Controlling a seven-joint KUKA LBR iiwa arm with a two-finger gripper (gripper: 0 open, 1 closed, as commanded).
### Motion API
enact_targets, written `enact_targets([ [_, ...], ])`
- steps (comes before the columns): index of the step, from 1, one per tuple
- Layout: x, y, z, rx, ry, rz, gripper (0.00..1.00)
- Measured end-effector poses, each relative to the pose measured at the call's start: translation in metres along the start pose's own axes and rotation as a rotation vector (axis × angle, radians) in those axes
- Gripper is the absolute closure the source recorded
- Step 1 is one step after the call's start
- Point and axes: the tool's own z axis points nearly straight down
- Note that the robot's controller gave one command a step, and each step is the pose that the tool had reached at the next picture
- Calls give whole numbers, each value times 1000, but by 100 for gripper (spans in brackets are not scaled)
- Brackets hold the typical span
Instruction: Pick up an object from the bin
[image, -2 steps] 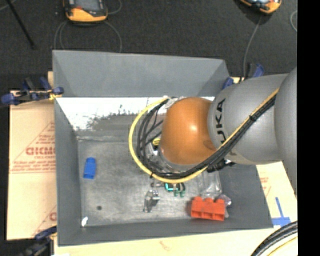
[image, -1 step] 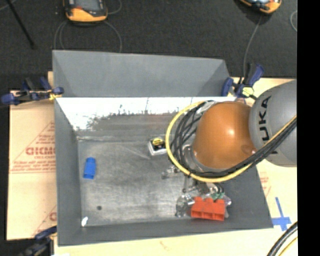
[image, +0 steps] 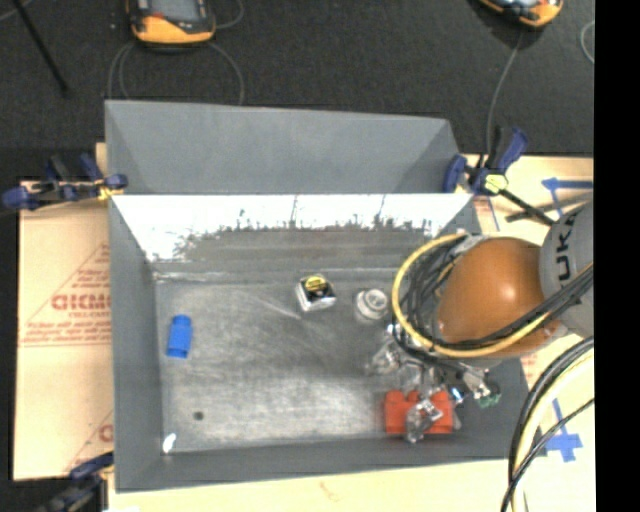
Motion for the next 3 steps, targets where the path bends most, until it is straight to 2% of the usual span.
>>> enact_targets([
  [1, -1, 4, -1, -5, 1, -2, 100],
  [2, 2, 3, -77, 2, -4, 8, 100],
  [3, 3, 4, -73, -3, 0, 10, 0],
])
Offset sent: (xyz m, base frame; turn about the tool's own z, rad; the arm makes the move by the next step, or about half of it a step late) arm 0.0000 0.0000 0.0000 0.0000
